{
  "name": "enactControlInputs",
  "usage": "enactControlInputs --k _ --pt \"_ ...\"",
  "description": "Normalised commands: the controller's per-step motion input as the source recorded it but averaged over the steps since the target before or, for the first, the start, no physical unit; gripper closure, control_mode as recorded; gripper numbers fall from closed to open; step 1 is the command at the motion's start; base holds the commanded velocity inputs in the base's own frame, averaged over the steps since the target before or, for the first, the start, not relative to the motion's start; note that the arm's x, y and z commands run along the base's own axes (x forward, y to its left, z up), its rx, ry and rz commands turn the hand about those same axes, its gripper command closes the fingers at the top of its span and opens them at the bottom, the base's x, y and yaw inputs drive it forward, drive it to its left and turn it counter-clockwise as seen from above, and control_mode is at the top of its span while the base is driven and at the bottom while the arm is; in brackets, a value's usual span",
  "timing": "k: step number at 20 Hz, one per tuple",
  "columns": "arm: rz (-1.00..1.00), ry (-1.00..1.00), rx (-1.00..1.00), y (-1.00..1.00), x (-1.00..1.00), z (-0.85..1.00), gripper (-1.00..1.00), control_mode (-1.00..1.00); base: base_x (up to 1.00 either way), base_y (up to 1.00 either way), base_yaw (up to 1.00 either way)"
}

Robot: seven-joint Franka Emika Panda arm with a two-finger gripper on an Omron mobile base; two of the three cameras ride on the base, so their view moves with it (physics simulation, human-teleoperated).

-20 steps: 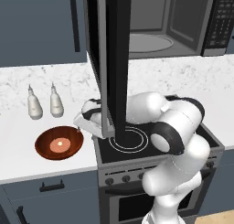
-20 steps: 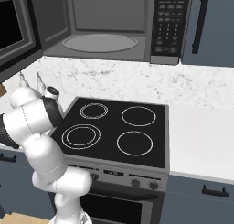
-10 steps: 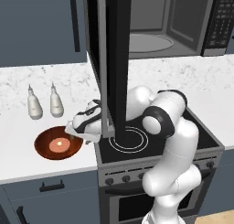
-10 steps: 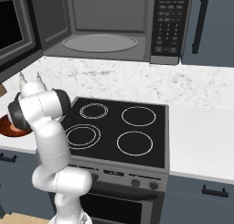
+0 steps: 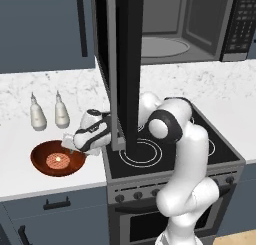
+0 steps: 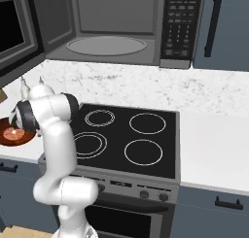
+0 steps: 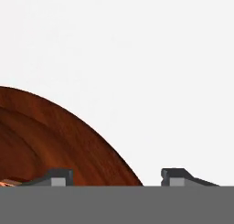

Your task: Open the microwave, place the bowl with waffle inside the microwave, then close the microwave door and turn it on.

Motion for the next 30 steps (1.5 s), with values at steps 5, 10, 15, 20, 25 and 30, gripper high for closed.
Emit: enactControlInputs --k 5,10,15,20,25,30 --pt "-0.02 0.0 0.0 0.12 0.0 -0.01 1.0 -1.0 0.0 0.0 0.0" --pt "-0.04 -0.04 0.08 -0.56 -0.1 0.0 1.0 -1.0 0.0 0.0 0.0" --pt "-0.05 0.0 0.21 -0.95 -0.22 0.0 1.0 -1.0 0.0 0.0 0.0" --pt "-0.03 -0.01 0.25 -0.82 -0.22 0.32 1.0 -1.0 0.0 0.0 0.0" --pt "-0.05 0.03 0.09 -0.88 -0.28 0.71 1.0 -1.0 0.0 0.0 0.0" --pt "-0.15 0.02 0.03 -1.0 -0.18 0.93 1.0 -1.0 0.0 0.0 0.0"
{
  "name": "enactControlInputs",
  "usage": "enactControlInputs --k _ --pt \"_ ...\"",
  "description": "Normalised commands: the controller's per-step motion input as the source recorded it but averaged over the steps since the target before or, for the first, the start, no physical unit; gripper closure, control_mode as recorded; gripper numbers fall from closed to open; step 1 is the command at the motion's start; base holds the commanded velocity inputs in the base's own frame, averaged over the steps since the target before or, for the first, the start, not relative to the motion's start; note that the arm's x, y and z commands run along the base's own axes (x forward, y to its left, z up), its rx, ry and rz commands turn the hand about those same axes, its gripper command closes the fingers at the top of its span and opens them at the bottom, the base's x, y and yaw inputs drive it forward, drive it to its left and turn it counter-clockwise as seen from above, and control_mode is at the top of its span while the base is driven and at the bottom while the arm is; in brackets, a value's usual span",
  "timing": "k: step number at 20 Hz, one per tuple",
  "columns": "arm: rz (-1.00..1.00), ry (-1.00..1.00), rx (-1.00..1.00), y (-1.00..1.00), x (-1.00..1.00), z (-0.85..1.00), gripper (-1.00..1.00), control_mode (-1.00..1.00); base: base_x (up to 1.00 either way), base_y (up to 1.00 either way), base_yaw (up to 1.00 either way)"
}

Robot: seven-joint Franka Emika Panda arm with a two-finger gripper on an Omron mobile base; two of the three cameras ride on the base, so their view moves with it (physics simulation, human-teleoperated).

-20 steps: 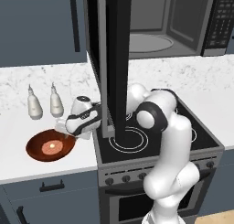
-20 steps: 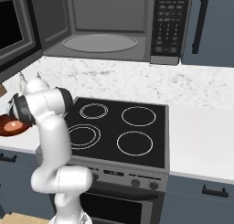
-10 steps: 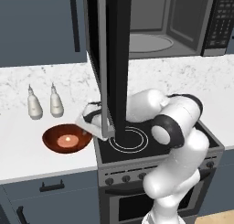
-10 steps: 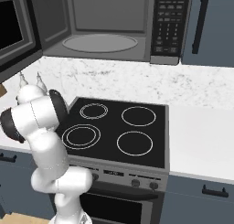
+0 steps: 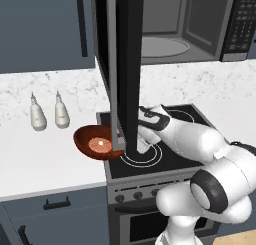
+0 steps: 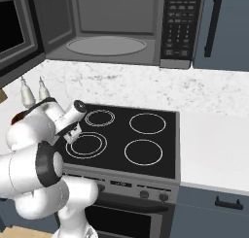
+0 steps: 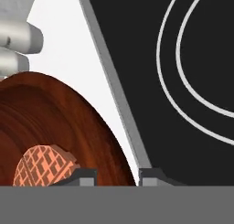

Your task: Open the microwave, place the bowl with waffle inside the microwave, then close the microwave door and turn it on.

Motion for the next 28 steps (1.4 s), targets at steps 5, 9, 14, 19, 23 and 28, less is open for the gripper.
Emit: enactControlInputs --k 5,9,14,19,23,28 --pt "-0.18 0.04 0.0 -1.0 -0.08 1.0 1.0 -1.0 0.0 0.0 0.0" --pt "-0.2 0.07 0.0 -1.0 -0.33 0.82 1.0 -1.0 0.0 0.0 0.0" --pt "-0.21 0.02 -0.05 -0.92 -0.55 0.41 1.0 -1.0 0.0 0.0 0.0" --pt "-0.24 0.0 -0.11 -0.7 -0.67 0.24 1.0 -1.0 0.0 0.0 0.0" --pt "-0.31 0.0 -0.05 -0.61 -0.42 0.29 1.0 -1.0 0.0 0.0 0.0" --pt "-0.47 0.02 0.05 -0.54 -0.41 0.52 1.0 -1.0 0.0 0.0 0.0"
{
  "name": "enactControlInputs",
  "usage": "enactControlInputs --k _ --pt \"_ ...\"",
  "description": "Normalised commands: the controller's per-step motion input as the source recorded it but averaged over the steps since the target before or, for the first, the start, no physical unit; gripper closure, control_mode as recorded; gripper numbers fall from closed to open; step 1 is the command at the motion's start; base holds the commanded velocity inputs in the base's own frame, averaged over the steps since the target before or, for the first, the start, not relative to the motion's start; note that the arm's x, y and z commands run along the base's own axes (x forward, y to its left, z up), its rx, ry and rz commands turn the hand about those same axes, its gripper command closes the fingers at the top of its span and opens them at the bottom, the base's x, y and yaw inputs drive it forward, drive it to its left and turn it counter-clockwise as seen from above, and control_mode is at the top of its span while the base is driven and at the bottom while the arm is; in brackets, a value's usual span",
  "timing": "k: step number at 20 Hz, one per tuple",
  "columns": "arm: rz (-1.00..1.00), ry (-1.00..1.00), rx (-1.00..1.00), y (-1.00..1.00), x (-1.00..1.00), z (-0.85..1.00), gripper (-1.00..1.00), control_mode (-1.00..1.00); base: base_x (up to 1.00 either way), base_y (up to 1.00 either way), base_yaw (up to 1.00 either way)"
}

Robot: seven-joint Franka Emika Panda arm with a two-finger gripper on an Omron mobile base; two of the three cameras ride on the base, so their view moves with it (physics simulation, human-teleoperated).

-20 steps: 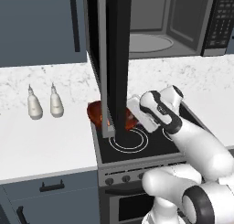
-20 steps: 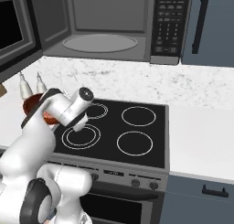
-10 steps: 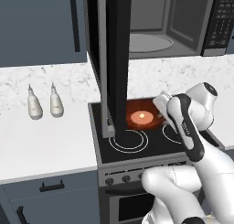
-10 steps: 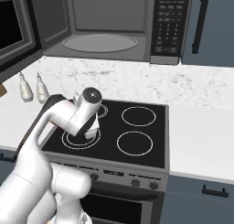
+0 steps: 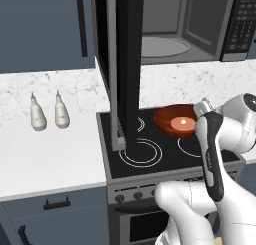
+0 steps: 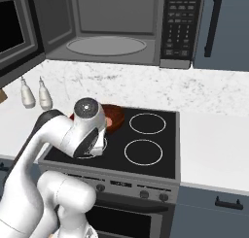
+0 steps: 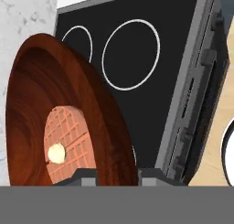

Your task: Open the microwave, place the bowl with waffle inside the microwave, then close the microwave door and turn it on.

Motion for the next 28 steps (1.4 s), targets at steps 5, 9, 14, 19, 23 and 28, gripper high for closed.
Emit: enactControlInputs --k 5,9,14,19,23,28 --pt "-0.47 0.12 0.04 -0.28 -0.4 0.68 1.0 -1.0 0.0 0.0 0.0" --pt "-0.31 0.04 0.0 0.0 -0.67 0.8 1.0 -1.0 0.0 0.0 0.0" --pt "-0.15 -0.05 0.0 0.12 -0.67 0.7 1.0 -1.0 0.0 0.0 0.0" --pt "-0.05 -0.27 0.0 0.15 -0.7 0.55 1.0 -1.0 0.0 0.0 0.0" --pt "0.0 -0.37 0.0 0.09 -0.45 0.59 1.0 -1.0 0.0 0.0 0.0" --pt "0.09 -0.12 0.0 0.26 -0.02 0.58 1.0 -1.0 0.0 0.0 0.0"
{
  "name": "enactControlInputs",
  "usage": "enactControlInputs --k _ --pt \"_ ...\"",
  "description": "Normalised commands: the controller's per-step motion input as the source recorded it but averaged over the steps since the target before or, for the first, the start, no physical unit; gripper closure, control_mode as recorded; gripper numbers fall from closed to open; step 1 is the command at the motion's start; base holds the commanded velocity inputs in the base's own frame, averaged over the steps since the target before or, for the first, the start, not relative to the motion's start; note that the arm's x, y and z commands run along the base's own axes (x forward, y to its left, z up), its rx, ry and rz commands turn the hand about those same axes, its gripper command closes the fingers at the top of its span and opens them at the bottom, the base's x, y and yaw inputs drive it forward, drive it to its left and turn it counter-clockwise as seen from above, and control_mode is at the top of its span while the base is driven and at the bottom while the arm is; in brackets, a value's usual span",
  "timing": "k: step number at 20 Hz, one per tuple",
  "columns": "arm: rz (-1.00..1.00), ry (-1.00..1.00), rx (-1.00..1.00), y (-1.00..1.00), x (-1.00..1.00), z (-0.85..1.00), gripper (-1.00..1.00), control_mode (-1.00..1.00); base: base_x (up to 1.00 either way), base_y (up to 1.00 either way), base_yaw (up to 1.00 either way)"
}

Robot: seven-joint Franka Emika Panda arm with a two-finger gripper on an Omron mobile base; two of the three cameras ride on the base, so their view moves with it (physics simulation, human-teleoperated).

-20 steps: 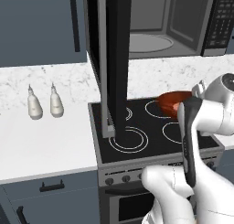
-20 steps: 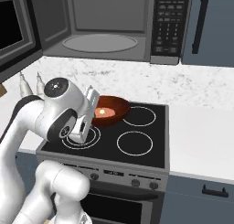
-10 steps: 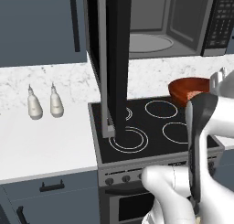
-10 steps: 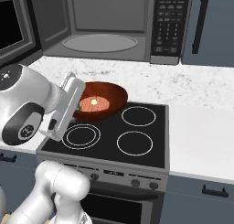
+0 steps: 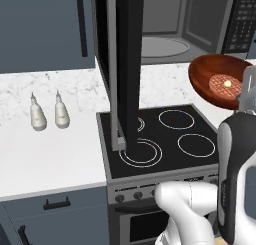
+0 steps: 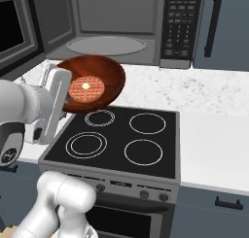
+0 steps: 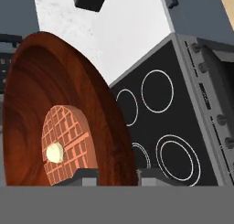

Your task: Open the microwave, place the bowl with waffle inside the microwave, then close the microwave door and turn it on.

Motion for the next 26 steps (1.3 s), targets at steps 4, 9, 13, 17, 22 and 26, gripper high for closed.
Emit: enactControlInputs --k 4,9,13,17,22,26 --pt "0.23 0.04 -0.08 0.48 0.19 0.6 1.0 -1.0 0.0 0.0 0.0" --pt "0.16 0.01 -0.04 0.17 0.37 0.5 1.0 -1.0 0.0 0.0 0.0" --pt "0.01 0.0 0.0 0.0 0.64 0.29 1.0 -1.0 0.0 0.0 0.0" --pt "0.0 0.05 0.0 0.0 0.81 0.01 1.0 -1.0 0.0 0.0 0.0" --pt "0.02 0.0 0.0 0.04 0.91 0.0 1.0 -1.0 0.0 0.0 0.0" --pt "0.05 -0.01 0.0 0.15 0.97 0.0 1.0 -1.0 0.0 0.0 0.0"
